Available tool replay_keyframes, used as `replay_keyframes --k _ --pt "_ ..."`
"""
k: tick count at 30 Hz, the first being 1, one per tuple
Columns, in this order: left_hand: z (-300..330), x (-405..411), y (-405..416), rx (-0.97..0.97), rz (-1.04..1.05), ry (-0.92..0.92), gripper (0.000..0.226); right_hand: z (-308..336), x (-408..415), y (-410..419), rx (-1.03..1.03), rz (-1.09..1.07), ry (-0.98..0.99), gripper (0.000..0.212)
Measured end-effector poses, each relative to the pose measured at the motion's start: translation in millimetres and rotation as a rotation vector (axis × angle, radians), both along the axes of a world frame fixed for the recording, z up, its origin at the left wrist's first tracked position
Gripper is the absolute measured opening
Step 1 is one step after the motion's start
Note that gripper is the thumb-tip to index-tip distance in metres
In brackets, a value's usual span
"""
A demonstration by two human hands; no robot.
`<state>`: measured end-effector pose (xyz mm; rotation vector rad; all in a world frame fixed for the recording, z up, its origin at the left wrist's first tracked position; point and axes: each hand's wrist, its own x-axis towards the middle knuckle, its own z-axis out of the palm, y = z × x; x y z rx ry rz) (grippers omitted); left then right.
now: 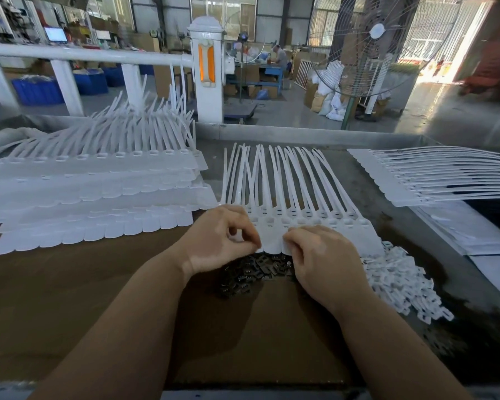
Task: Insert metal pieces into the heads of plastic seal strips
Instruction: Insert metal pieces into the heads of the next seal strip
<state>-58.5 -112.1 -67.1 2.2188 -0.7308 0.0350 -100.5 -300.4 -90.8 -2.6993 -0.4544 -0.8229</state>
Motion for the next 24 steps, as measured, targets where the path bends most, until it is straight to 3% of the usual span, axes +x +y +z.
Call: replay_keyframes --k 6,14,24 --pt "1.3 -3.7 -2.7 0.049 -0.128 0.063 0.013 0.9 0.8 -0.1 -0.001 -0.011 -0.012 0.007" --pt "0.4 -8.5 -13.7 0.211 -0.141 -0.017 0.011 0.1 2.1 -1.2 0.005 -0.002 -0.01 0.007" --pt "-2.0 -9.9 -17.7 0.223 -0.12 -0.047 0.006 -1.0 2.1 -1.9 0.008 -0.003 -0.003 0.01"
